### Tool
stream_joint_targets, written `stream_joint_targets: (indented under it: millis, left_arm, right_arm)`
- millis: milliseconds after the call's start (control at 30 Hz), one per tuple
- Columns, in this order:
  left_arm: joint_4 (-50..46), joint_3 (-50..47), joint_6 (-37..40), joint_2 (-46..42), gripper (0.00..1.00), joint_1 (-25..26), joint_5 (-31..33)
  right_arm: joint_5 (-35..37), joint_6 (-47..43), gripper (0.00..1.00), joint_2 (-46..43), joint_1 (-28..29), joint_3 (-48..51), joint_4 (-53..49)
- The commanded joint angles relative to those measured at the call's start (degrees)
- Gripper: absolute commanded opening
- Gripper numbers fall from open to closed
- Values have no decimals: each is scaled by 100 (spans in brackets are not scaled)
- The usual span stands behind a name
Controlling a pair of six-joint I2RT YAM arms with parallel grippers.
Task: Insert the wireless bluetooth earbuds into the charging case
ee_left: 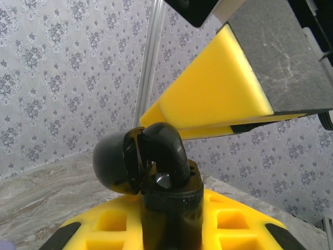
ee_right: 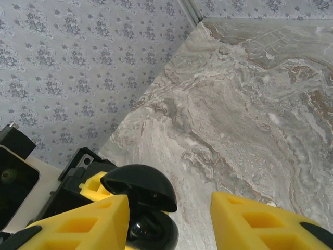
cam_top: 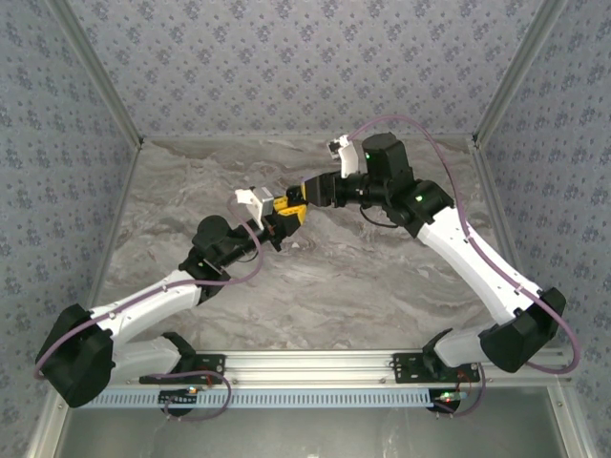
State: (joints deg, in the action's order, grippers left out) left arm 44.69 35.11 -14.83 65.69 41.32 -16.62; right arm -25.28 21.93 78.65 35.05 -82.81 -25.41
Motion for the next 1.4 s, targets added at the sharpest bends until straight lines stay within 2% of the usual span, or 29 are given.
stream_joint_targets:
  millis: [0,400,633,900,1067,1367]
  left_arm:
    - [42,277,110,-92,19,33,-205]
    - [6,279,122,-118,19,30,-210]
    - [-117,277,156,-129,19,28,-192]
    - [-75,267,165,-116,19,26,-327]
    - [15,282,152,-70,19,29,-651]
    - [271,530,-53,230,19,26,-1548]
  right_arm:
    - [-58,-102,47,69,52,-216,-138]
    - [-35,-198,49,184,132,-340,-341]
    - [185,-203,49,-72,120,-309,-320]
    - [-121,-84,49,-385,-322,40,-187]
    - [-540,-83,45,-434,-740,262,-194]
    - [-1450,-421,28,-170,-1186,282,-488]
